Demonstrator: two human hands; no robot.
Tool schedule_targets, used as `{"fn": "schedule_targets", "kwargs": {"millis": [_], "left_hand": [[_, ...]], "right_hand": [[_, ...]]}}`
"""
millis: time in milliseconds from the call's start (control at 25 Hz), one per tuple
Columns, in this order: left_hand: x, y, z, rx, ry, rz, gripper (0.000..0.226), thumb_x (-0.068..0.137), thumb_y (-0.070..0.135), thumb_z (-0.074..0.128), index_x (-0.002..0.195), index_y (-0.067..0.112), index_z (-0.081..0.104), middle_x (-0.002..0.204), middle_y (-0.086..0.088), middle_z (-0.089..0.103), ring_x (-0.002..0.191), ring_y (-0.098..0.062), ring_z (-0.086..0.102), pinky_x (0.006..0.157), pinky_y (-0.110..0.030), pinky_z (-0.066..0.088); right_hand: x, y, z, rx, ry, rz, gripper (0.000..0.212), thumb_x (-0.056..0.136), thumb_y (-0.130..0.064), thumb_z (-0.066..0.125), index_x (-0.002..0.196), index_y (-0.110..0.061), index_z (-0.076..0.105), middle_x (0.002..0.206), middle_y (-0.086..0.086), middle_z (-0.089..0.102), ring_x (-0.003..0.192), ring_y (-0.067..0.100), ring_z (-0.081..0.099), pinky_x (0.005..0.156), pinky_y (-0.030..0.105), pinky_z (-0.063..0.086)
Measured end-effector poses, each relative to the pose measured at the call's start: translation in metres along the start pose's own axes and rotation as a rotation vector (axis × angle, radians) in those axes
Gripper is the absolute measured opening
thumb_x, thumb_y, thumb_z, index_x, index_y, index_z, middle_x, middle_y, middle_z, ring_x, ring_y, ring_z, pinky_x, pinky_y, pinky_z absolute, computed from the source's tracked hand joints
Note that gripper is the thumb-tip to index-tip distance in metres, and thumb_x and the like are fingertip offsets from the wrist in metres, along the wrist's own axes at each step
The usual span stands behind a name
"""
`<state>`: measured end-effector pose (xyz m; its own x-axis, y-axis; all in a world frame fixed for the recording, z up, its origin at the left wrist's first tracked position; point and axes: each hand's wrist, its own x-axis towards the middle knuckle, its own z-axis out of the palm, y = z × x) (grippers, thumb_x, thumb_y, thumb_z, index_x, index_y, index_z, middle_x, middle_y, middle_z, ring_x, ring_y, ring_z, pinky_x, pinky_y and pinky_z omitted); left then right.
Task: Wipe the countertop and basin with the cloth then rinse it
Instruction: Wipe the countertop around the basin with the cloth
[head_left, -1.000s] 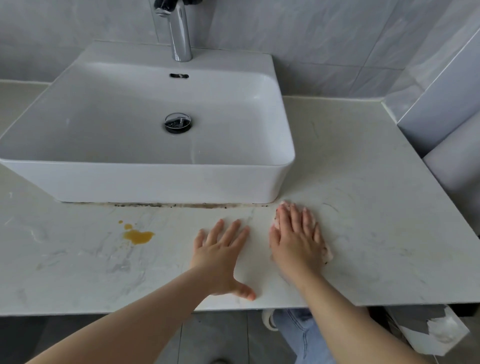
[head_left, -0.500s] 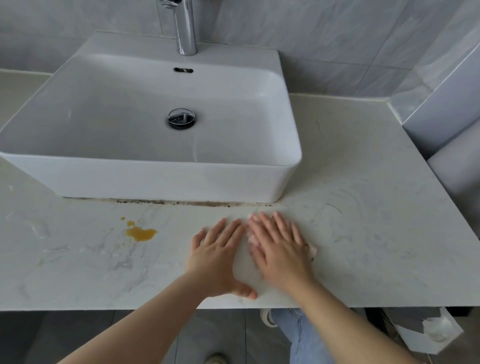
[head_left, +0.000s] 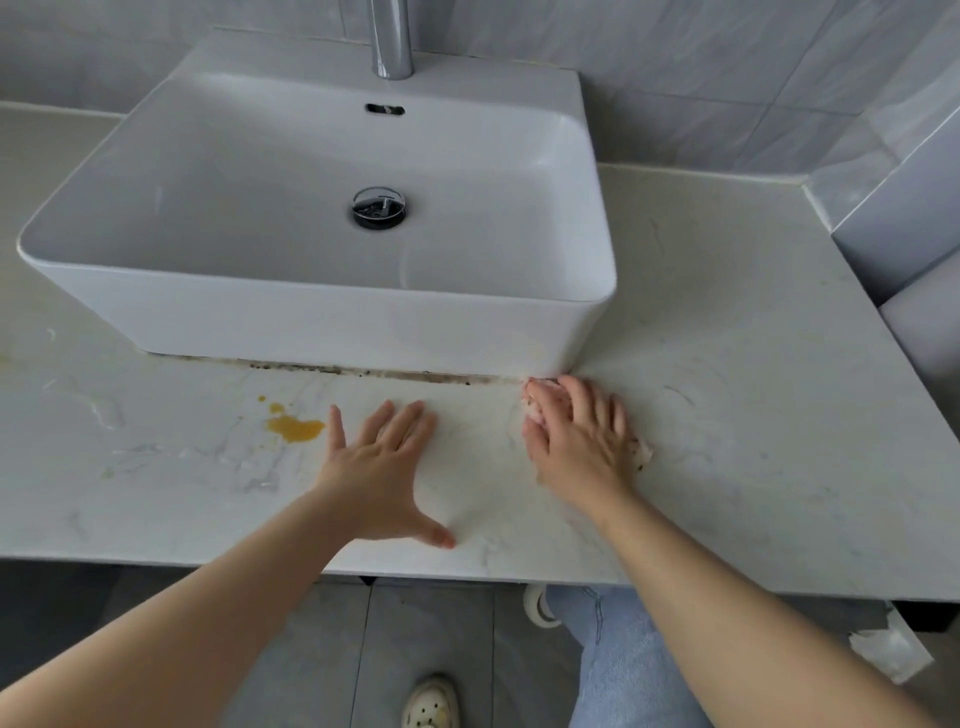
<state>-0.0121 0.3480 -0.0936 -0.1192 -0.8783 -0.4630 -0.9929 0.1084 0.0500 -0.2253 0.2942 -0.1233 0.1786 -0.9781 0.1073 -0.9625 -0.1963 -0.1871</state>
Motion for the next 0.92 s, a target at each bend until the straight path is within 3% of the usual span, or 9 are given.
{"fn": "schedule_targets", "kwargs": {"millis": [240, 320, 400, 480, 600, 640, 760, 840, 920], "left_hand": [[0.0, -0.008, 0.002, -0.026, 0.023, 0.063, 0.13, 0.055, 0.082, 0.058, 0.147, 0.024, -0.013, 0.155, 0.008, -0.019, 0.141, -0.018, -0.019, 0.114, -0.051, -0.008], [0.001, -0.007, 0.001, -0.032, 0.023, 0.065, 0.13, 0.055, 0.081, 0.059, 0.148, 0.024, -0.012, 0.155, 0.008, -0.018, 0.141, -0.018, -0.019, 0.114, -0.05, -0.008], [0.002, -0.006, 0.0, -0.03, 0.022, 0.065, 0.129, 0.055, 0.081, 0.059, 0.148, 0.024, -0.012, 0.155, 0.009, -0.018, 0.141, -0.018, -0.018, 0.114, -0.049, -0.008], [0.002, -0.007, 0.002, -0.04, 0.034, 0.061, 0.129, 0.055, 0.081, 0.058, 0.147, 0.025, -0.013, 0.155, 0.009, -0.019, 0.141, -0.017, -0.019, 0.114, -0.049, -0.009], [0.001, -0.008, 0.003, -0.036, 0.035, 0.068, 0.129, 0.055, 0.083, 0.055, 0.147, 0.025, -0.014, 0.155, 0.009, -0.02, 0.141, -0.017, -0.02, 0.114, -0.048, -0.009], [0.001, -0.008, 0.003, -0.04, 0.034, 0.063, 0.129, 0.055, 0.083, 0.056, 0.147, 0.026, -0.014, 0.155, 0.009, -0.02, 0.141, -0.017, -0.02, 0.114, -0.047, -0.01], [0.001, -0.007, 0.001, -0.047, 0.03, 0.058, 0.129, 0.054, 0.082, 0.058, 0.147, 0.026, -0.012, 0.155, 0.01, -0.019, 0.141, -0.016, -0.019, 0.114, -0.047, -0.01], [0.001, -0.007, 0.002, -0.053, 0.03, 0.058, 0.129, 0.055, 0.082, 0.058, 0.147, 0.026, -0.013, 0.155, 0.01, -0.019, 0.141, -0.016, -0.02, 0.114, -0.047, -0.01], [0.001, -0.008, 0.005, -0.059, 0.038, 0.061, 0.129, 0.055, 0.082, 0.057, 0.147, 0.026, -0.014, 0.154, 0.01, -0.02, 0.141, -0.016, -0.021, 0.114, -0.047, -0.01]], "right_hand": [[-0.039, -0.013, 0.012, -0.07, -0.084, -0.491, 0.046, 0.093, -0.041, 0.031, 0.135, -0.027, 0.046, 0.136, -0.009, 0.053, 0.13, 0.022, 0.044, 0.106, 0.041, 0.021], [0.001, -0.008, 0.009, -0.138, -0.029, -0.369, 0.051, 0.093, -0.045, 0.025, 0.137, -0.029, 0.043, 0.139, -0.009, 0.05, 0.133, 0.02, 0.041, 0.106, 0.041, 0.018], [0.002, -0.02, 0.006, -0.111, -0.116, -0.263, 0.057, 0.091, -0.049, 0.018, 0.144, -0.032, 0.029, 0.151, -0.012, 0.029, 0.141, 0.019, 0.023, 0.11, 0.045, 0.005], [-0.035, -0.035, 0.009, -0.055, -0.206, -0.354, 0.06, 0.092, -0.053, 0.012, 0.148, -0.031, 0.012, 0.154, -0.012, 0.006, 0.145, 0.026, 0.004, 0.111, 0.049, -0.008], [-0.065, -0.037, 0.001, -0.102, -0.24, -0.537, 0.06, 0.093, -0.053, 0.022, 0.147, -0.027, 0.02, 0.153, -0.006, 0.024, 0.142, 0.028, 0.02, 0.111, 0.05, 0.005], [-0.049, -0.033, 0.004, -0.145, -0.217, -0.526, 0.06, 0.094, -0.054, 0.021, 0.148, -0.029, 0.015, 0.155, -0.008, 0.018, 0.144, 0.026, 0.014, 0.113, 0.048, 0.0], [-0.003, -0.039, 0.007, -0.076, -0.283, -0.216, 0.059, 0.096, -0.055, 0.014, 0.147, -0.035, -0.009, 0.156, -0.016, -0.01, 0.144, 0.018, -0.016, 0.112, 0.047, -0.016], [-0.02, -0.049, 0.008, -0.053, -0.242, -0.216, 0.057, 0.097, -0.052, 0.012, 0.148, -0.032, -0.005, 0.157, -0.014, -0.006, 0.144, 0.02, -0.014, 0.114, 0.049, -0.011], [-0.064, -0.05, 0.006, -0.052, -0.215, -0.366, 0.055, 0.098, -0.048, 0.009, 0.148, -0.027, 0.017, 0.156, -0.008, 0.02, 0.145, 0.025, 0.01, 0.113, 0.051, 0.006]]}}
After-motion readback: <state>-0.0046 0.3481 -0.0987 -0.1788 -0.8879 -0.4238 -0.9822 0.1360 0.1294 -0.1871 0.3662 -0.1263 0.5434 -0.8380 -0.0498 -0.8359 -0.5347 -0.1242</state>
